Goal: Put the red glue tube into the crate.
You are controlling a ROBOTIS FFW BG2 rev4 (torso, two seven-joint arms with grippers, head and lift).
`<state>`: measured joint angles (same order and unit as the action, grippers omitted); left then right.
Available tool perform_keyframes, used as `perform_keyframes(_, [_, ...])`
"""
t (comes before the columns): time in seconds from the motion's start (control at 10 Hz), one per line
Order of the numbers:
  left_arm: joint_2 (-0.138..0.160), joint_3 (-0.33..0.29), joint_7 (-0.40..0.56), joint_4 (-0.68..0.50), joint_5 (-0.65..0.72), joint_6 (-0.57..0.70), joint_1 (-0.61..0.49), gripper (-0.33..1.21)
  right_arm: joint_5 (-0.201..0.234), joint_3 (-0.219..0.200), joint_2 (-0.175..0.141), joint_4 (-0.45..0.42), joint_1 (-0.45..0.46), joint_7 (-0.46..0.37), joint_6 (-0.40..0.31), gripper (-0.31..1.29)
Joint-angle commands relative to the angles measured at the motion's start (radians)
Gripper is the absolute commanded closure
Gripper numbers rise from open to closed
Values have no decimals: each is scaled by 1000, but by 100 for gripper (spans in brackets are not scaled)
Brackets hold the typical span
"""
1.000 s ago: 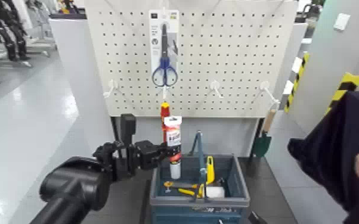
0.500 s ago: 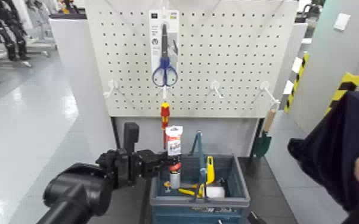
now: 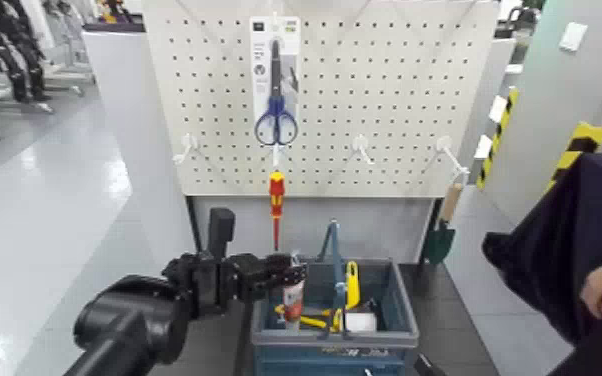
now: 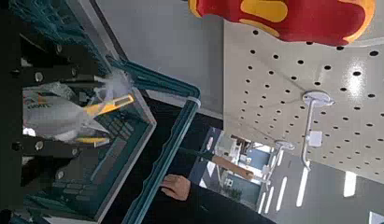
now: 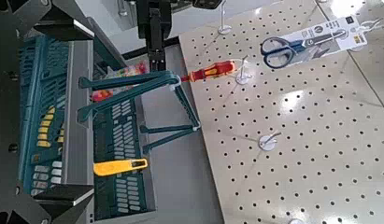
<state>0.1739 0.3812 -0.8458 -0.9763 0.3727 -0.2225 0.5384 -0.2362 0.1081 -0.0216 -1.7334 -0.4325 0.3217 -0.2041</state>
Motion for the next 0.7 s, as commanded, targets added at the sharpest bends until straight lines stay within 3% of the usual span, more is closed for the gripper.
perform_keyframes(0.1, [1,-2,1,-9,-3,5,0,-12,0,1,-1,-3,0,0,3,14])
perform_keyframes(0.5, [3,-28,7,-67,-9,14,-18,-12,2,-1,-4,-6,-2,2,2,14])
perform_keyframes(0.7, [9,-105,80,-303,-44,-31,-155,-12,0,-2,-6,-8,-3,0,2,14])
